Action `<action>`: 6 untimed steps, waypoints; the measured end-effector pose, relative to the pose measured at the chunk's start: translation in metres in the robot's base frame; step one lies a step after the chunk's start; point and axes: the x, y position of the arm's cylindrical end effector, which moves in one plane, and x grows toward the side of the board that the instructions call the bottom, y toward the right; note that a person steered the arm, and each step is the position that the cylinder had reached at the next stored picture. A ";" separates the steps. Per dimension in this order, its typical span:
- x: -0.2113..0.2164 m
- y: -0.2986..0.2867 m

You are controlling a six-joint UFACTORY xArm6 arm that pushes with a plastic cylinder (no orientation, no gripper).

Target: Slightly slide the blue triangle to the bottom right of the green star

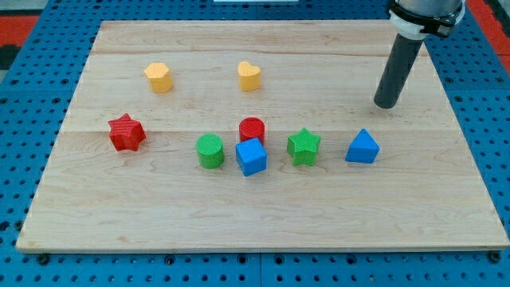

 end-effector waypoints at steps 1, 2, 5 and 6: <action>0.003 0.017; 0.038 0.003; 0.110 -0.060; 0.115 -0.045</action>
